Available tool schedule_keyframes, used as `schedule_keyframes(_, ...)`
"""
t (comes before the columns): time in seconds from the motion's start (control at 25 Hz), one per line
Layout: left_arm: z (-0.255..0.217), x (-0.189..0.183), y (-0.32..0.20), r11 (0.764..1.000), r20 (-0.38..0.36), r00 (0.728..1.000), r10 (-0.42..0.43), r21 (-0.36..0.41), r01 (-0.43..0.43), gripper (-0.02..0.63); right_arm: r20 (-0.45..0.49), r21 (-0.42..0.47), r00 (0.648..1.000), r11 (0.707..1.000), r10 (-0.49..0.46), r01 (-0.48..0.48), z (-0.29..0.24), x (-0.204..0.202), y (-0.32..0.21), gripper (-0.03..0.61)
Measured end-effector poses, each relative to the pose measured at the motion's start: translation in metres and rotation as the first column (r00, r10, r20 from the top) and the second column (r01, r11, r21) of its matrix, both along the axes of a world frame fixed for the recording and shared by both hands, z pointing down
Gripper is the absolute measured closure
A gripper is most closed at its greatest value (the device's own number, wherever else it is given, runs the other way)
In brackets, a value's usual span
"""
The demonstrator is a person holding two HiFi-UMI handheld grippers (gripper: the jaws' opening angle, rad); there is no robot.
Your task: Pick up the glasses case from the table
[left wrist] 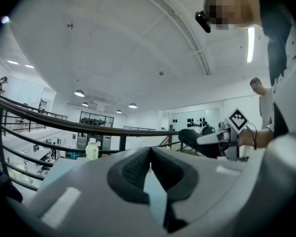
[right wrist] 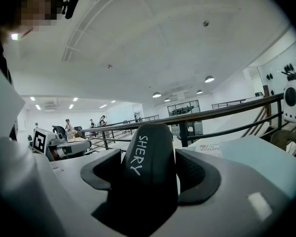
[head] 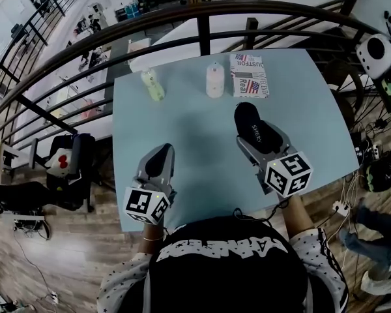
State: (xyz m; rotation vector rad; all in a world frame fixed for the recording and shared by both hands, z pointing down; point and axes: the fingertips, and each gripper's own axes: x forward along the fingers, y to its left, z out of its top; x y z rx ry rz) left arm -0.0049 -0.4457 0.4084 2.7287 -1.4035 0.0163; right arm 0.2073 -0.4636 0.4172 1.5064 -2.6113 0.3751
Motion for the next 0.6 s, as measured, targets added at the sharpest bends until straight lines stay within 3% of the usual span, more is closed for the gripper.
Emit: schedule_keyframes(0.6,-0.0007,0.0034,-0.0013,1.0,0.005,1.0,-0.002,0.002,0.002,0.614,0.004,-0.004,1.0,1.0,-0.002,0.002,0.0032,0.0035,-0.0013,0.222)
